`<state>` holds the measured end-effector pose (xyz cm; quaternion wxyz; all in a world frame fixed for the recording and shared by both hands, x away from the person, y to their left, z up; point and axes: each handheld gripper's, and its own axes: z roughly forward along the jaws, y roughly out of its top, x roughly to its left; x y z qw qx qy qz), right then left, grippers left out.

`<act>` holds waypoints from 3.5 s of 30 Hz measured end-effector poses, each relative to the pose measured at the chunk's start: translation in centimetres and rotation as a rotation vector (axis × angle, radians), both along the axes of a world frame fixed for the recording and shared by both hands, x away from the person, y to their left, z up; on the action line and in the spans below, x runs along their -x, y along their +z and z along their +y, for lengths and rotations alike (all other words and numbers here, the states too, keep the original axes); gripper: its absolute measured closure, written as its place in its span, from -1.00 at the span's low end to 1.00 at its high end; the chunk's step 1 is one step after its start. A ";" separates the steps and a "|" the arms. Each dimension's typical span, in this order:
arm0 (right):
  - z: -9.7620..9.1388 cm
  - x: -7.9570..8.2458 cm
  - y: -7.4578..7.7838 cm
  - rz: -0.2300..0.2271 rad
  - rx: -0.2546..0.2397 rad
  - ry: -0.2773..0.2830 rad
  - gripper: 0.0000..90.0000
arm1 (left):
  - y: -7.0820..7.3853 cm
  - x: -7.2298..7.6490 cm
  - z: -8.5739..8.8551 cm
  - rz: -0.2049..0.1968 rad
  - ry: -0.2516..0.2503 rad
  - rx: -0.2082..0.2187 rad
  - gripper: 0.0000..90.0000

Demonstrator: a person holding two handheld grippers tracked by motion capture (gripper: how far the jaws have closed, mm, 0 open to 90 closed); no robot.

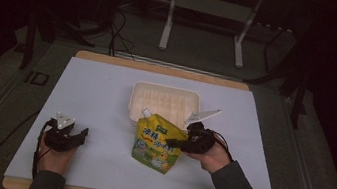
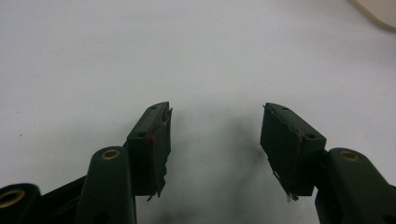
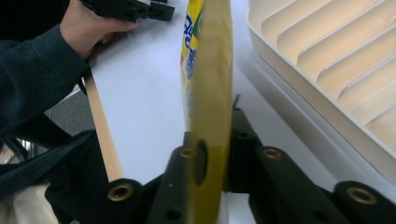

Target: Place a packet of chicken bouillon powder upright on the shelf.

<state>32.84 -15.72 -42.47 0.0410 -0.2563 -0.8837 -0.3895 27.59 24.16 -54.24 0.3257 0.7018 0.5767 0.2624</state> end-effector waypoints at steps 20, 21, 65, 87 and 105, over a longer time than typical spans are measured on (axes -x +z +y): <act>-0.6 0.6 0.0 0.095 -0.189 -0.007 1.00 | 0.0 0.0 0.0 0.000 -0.003 -0.005 -0.06; -0.6 0.6 0.1 0.092 -0.197 -0.007 1.00 | 0.0 0.0 0.0 0.001 -0.003 -0.005 -0.06; -0.4 -0.5 4.1 -0.128 -0.431 -0.223 1.00 | 0.0 0.0 0.0 0.000 -0.004 -0.004 -0.06; -0.2 -2.2 4.6 -0.213 -0.465 -0.378 1.00 | 0.0 0.0 0.0 -0.002 -0.003 -0.003 -0.06; 0.3 -3.7 4.1 -0.252 -0.452 -0.461 1.00 | 0.0 0.0 0.0 0.000 -0.005 -0.002 -0.06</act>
